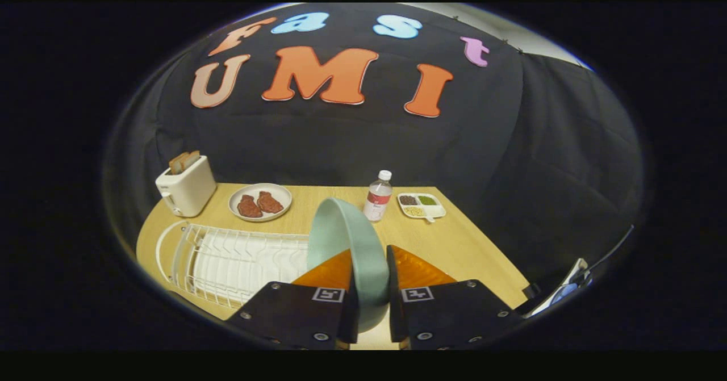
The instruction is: Take the plate from the dish rack, then take the spoon from the basket and place it into the plate.
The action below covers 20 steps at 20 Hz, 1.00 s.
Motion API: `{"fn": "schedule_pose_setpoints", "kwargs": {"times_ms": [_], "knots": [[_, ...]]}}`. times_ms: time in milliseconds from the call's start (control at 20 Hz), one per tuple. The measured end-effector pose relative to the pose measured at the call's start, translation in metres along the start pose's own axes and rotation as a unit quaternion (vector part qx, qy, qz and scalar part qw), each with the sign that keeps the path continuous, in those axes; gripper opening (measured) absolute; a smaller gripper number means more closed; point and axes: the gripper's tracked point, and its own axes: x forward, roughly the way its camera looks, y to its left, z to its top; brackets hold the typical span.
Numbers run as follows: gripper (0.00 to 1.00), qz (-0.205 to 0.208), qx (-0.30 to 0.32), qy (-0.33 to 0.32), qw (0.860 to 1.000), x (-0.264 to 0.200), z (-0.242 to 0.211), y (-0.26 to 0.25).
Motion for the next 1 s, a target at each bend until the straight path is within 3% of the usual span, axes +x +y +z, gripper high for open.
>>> {"fn": "schedule_pose_setpoints", "kwargs": {"times_ms": [400, 750, 1000], "knots": [[0.22, 0.08, 0.124, 0.04, 0.988, -0.069, -0.045, -0.001], [0.21, 0.121, 0.194, 0.07, 0.971, -0.114, -0.107, 0.0], [0.21, 0.136, 0.208, 0.094, 0.964, -0.13, -0.151, 0.003]]}}
